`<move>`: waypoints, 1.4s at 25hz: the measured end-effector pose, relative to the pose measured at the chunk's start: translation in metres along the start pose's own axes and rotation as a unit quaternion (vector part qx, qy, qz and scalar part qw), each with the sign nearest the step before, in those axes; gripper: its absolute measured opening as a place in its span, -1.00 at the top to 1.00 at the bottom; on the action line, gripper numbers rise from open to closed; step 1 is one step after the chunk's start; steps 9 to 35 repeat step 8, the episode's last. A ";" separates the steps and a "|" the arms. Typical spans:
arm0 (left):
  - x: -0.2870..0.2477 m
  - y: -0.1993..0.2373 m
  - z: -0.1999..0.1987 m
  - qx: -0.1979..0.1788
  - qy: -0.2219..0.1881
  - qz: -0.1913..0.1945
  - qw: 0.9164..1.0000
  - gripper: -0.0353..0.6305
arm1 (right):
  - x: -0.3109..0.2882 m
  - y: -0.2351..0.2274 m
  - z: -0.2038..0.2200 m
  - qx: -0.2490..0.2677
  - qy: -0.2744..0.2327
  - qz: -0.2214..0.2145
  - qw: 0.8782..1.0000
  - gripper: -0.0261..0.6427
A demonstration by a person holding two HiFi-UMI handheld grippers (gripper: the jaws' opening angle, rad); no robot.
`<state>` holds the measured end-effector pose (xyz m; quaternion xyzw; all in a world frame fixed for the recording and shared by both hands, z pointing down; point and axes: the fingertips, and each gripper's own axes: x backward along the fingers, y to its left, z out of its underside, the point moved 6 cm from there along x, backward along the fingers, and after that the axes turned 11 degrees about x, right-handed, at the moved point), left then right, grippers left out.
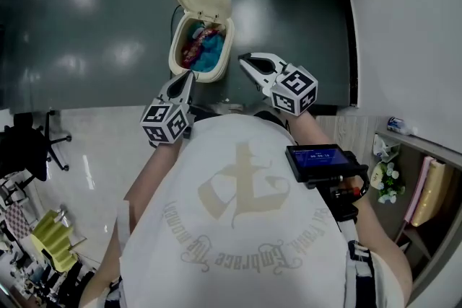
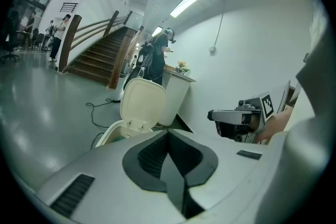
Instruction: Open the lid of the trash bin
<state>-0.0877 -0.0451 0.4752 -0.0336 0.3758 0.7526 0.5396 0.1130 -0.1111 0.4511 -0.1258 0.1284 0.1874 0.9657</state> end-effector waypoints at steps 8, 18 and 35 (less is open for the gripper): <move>-0.014 0.009 0.004 0.002 0.007 -0.004 1.000 0.85 | -0.010 -0.015 0.010 -0.004 0.001 -0.002 1.000 0.91; -0.014 0.009 0.004 0.002 0.007 -0.004 1.000 0.85 | -0.010 -0.015 0.010 -0.004 0.001 -0.002 1.000 0.91; -0.014 0.009 0.004 0.002 0.007 -0.004 1.000 0.85 | -0.010 -0.015 0.010 -0.004 0.001 -0.002 1.000 0.91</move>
